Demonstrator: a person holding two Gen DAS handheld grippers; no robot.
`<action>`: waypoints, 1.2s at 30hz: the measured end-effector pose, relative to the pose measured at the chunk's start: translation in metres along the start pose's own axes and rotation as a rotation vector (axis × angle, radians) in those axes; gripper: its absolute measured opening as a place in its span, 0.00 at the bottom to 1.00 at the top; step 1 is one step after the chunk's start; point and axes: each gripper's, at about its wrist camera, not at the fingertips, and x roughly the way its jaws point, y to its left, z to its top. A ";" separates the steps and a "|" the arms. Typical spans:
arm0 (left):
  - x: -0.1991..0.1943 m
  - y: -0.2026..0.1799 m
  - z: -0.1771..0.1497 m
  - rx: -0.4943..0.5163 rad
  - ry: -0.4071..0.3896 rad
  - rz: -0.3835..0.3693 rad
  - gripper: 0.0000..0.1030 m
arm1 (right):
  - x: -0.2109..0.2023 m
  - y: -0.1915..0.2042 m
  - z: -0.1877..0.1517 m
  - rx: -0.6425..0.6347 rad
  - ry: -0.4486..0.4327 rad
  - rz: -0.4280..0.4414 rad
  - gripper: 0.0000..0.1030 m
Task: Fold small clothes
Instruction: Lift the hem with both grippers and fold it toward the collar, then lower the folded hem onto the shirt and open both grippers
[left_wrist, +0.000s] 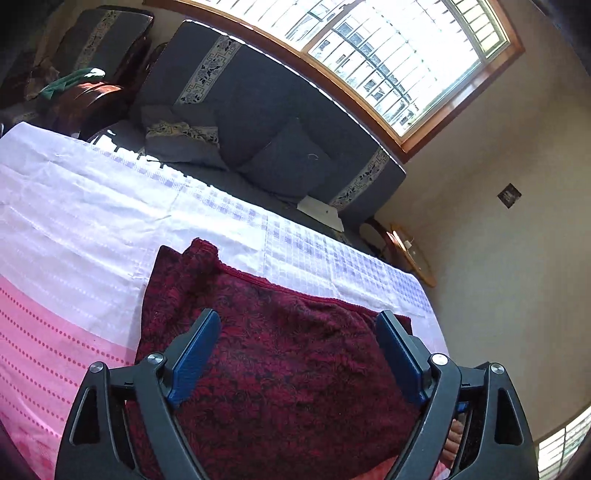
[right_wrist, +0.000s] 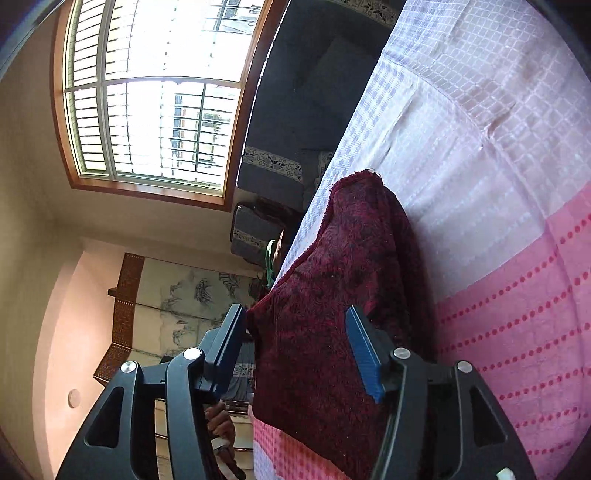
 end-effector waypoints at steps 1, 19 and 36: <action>-0.004 0.000 0.000 0.012 -0.008 0.016 0.83 | -0.001 0.002 -0.006 -0.030 0.005 -0.033 0.53; -0.023 0.079 -0.099 0.093 0.078 0.195 0.76 | -0.023 -0.002 -0.102 -0.381 0.066 -0.323 0.42; -0.037 0.063 -0.131 0.227 0.224 0.246 0.09 | -0.032 0.000 -0.096 -0.363 0.200 -0.377 0.08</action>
